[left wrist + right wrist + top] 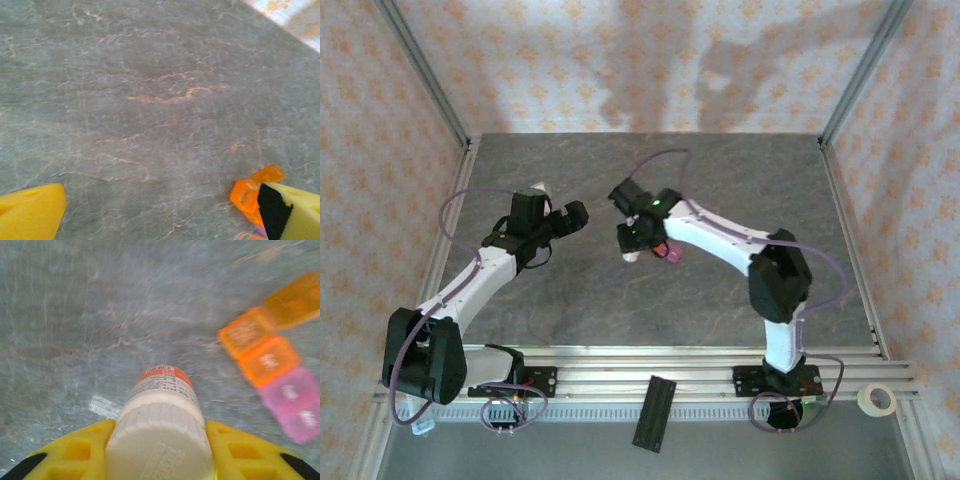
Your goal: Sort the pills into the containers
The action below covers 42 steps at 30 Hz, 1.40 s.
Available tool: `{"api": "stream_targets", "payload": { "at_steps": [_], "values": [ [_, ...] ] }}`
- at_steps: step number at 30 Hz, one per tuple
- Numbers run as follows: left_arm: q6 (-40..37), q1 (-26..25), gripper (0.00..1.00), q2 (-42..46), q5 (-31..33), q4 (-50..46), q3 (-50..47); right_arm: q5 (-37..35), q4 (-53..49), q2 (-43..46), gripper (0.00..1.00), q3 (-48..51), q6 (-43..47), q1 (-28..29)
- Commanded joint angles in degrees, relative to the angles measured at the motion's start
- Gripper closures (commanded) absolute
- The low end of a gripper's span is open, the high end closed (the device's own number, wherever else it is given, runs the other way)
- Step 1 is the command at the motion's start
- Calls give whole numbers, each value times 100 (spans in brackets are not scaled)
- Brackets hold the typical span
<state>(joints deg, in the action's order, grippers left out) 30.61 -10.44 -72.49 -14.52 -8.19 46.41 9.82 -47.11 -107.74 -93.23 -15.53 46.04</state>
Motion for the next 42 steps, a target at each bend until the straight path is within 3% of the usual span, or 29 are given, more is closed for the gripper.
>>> {"api": "stream_targets", "payload": {
  "at_steps": [1, 4, 14, 26, 33, 42],
  "values": [
    [-162, -47, 0, -103, -404, 645, 52, 183, 174, 624, 64, 183, 156, -433],
    [-425, -166, 0, -335, -780, 1070, 161, 492, 203, 919, 64, 300, 170, -874],
    [-2184, -859, 0, -1459, -1375, 1125, 1128, 1240, -57, 1307, 64, 51, 114, -1839],
    [-3153, -1088, 0, -1729, -2802, 3572, 523, 2472, -340, 913, 63, -431, 449, -2509],
    [-3535, -1122, 0, -1960, -3125, 3893, 599, 3340, -721, 458, 63, -1126, 804, -2637],
    [-4531, -1341, 5, -1760, -2855, 3034, 792, 3863, -887, 135, 63, -1567, 894, -2610]
  ]
}}
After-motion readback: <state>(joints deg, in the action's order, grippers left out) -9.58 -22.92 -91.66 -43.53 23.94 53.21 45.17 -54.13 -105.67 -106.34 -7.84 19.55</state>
